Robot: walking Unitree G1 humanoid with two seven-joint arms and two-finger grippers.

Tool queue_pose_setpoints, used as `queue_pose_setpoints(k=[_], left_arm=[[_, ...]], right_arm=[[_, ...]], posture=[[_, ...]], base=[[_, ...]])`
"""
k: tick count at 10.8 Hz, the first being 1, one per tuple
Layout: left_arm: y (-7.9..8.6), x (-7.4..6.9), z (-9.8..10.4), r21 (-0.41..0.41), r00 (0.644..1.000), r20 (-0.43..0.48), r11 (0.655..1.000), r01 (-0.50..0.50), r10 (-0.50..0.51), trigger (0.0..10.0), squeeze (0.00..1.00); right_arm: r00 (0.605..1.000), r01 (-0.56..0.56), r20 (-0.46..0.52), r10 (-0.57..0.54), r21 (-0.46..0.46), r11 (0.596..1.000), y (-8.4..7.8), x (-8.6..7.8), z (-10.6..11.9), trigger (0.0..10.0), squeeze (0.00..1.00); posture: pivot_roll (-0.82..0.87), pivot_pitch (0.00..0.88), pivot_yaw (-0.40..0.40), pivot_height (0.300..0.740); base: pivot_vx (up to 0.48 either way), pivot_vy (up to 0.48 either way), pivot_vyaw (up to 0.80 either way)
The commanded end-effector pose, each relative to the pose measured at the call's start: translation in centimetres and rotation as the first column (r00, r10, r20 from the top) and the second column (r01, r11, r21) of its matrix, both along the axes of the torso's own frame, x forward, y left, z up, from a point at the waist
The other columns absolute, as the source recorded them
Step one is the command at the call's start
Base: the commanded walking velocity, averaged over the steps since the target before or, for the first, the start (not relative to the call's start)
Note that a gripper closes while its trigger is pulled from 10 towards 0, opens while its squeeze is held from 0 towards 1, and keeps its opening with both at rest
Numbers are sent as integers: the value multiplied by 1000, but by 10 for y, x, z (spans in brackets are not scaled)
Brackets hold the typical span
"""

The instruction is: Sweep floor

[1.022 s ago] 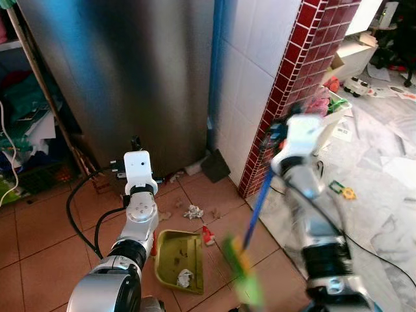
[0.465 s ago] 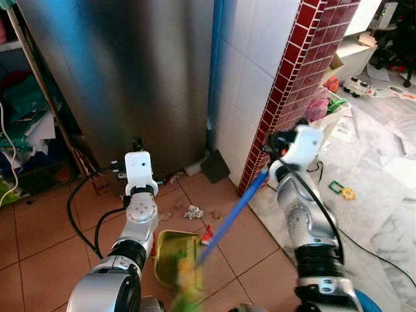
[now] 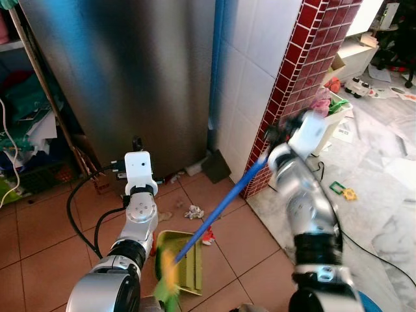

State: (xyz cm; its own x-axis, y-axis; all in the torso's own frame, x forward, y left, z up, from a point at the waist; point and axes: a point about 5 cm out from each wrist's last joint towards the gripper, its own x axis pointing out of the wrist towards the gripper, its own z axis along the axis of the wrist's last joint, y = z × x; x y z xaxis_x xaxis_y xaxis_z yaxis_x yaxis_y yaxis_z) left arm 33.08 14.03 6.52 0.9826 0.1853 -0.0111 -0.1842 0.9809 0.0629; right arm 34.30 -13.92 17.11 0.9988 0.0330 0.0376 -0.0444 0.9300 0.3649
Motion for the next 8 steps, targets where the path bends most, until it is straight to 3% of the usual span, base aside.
queue_pose_setpoints(k=[1, 4, 8], left_arm=[[-1, 7, 17, -12, 997, 73, 1000, 20, -19, 10000, 0], [8, 3, 40, -37, 986, 166, 999, 15, -8, 10000, 0], [14, -17, 52, -78, 987, 154, 996, 49, -36, 10000, 0]], right_arm=[[981, 19, 196, -1, -90, 996, -4, 0, 40, 10000, 0], [955, 86, 295, -32, -170, 982, -19, 5, 69, 10000, 0], [929, 148, 368, -49, -248, 957, -25, 7, 74, 10000, 0]], posture=[[-110, 12, -5, 740], [-95, 44, 4, 740], [-59, 0, 31, 740]], base=[[0, 0, 0], [0, 0, 0], [0, 0, 0]])
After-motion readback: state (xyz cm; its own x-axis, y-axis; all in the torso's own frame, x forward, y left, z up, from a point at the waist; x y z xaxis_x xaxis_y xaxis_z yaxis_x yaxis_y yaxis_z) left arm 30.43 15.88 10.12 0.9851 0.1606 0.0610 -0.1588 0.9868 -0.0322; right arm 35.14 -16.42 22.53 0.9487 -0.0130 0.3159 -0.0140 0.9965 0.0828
